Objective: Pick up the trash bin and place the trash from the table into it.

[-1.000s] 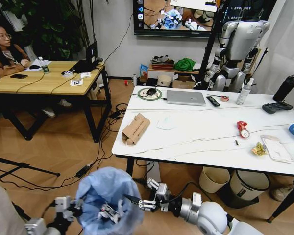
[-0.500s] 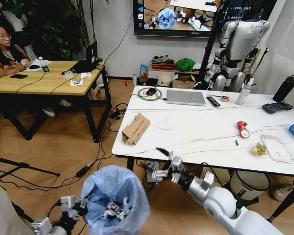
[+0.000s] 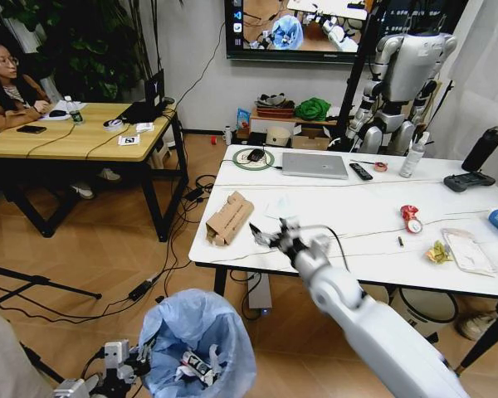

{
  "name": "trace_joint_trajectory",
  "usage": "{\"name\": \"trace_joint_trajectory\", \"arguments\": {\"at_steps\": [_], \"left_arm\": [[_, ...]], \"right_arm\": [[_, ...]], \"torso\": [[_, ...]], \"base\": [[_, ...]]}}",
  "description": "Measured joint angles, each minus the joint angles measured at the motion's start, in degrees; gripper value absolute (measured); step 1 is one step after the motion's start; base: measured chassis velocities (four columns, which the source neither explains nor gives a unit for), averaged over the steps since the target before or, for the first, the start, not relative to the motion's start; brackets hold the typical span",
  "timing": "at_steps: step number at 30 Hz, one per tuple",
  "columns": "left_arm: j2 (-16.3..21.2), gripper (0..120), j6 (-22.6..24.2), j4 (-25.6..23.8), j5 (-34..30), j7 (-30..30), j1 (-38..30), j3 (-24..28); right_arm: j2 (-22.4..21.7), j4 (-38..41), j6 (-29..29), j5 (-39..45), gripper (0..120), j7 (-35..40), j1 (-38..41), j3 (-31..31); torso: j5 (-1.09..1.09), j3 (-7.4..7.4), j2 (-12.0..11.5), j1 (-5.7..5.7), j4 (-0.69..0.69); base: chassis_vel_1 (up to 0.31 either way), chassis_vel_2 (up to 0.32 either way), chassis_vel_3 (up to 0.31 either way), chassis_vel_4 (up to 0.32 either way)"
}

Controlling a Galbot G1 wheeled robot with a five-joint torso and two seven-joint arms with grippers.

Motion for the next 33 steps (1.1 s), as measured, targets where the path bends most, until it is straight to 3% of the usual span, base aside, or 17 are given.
{"name": "trace_joint_trajectory", "arguments": {"at_steps": [8,17,29,33], "left_arm": [[-1.1,0,-0.2,0.4,0.7,0.0,0.1,-1.1],[-1.4,0,-0.3,-0.3,0.7,-0.2,0.2,-2.2],[-1.7,0,-0.3,-0.3,0.9,-0.2,0.0,-1.8],[-1.8,0,-0.3,-0.5,0.9,-0.1,0.1,-1.8]], "right_arm": [[7.2,-7.9,-5.7,-0.1,100,5.9,6.3,-3.8],[14.0,-16.2,-10.8,-7.6,100,11.2,8.4,-7.0],[21.6,-24.3,-10.6,-11.7,100,13.7,9.6,-8.1],[21.9,-25.4,-10.8,-13.4,100,14.0,9.2,-8.2]], "torso": [[0.0,0.0,0.0,0.0,-0.03],[0.02,0.0,0.0,0.0,-0.03],[0.02,-0.01,0.0,-0.01,-0.02],[0.03,-0.01,0.0,-0.01,-0.01]], "base": [[0.0,0.0,0.0,0.0],[0.0,0.0,0.0,0.0],[0.0,0.0,0.0,0.0],[0.0,0.0,0.0,0.0]]}}
